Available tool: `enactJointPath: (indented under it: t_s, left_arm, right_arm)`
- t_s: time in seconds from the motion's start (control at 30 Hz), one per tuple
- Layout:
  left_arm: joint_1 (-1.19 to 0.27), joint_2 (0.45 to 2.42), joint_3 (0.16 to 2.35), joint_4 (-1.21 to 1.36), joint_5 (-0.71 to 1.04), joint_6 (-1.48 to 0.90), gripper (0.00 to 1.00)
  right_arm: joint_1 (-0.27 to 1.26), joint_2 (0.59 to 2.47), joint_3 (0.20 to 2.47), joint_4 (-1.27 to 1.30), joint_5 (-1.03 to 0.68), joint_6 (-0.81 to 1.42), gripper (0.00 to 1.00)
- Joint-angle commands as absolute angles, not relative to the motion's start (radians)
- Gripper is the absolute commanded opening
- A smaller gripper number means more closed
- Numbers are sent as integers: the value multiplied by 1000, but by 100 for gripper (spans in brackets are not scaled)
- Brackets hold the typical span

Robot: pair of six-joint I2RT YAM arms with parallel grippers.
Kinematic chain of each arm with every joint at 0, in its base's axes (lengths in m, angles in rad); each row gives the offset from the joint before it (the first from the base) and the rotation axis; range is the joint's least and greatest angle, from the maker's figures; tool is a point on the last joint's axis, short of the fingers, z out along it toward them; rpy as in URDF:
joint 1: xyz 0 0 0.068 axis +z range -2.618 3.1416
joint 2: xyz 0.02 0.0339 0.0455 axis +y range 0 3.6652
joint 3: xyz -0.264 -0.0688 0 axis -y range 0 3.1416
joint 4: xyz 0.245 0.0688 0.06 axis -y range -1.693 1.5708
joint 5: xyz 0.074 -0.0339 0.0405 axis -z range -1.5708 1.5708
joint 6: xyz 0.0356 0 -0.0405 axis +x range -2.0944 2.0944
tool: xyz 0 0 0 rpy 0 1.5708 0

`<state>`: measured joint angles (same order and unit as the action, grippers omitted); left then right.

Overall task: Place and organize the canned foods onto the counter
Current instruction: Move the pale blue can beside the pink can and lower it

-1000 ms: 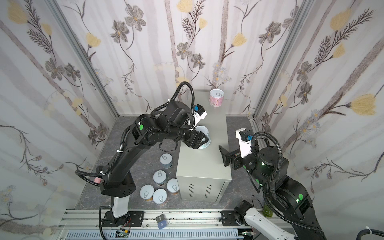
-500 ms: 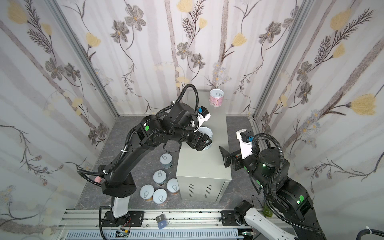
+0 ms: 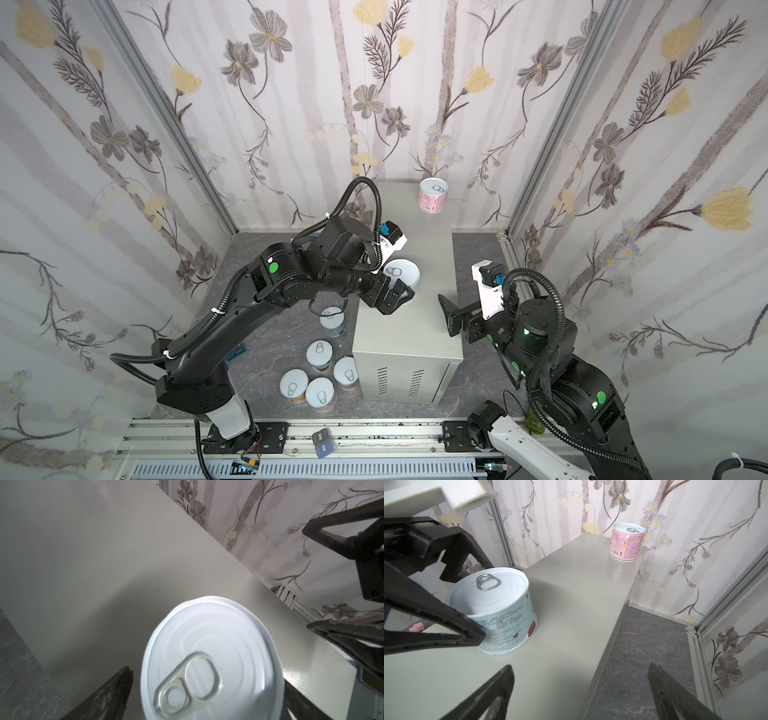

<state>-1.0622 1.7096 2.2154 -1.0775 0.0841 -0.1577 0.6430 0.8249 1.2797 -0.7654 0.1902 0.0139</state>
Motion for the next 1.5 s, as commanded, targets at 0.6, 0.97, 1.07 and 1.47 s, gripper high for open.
enactJointPath:
  t_s: [0.6, 0.97, 1.07, 1.47]
  left_arm:
    - [-1063, 1643, 2076, -853, 60, -102, 83]
    - [-1000, 1669, 2074, -798, 6, -68, 72]
    - [-949, 1687, 2075, -770, 36, -55, 71]
    - [-821, 1867, 2225, -694, 45, 54, 69]
  right_arm:
    - [643, 842, 1273, -728, 188, -11, 100]
    - [644, 829, 1261, -726, 168, -31, 100]
    - [643, 824, 1255, -722, 169, -36, 100]
    - [643, 818, 1227, -698, 170, -48, 100]
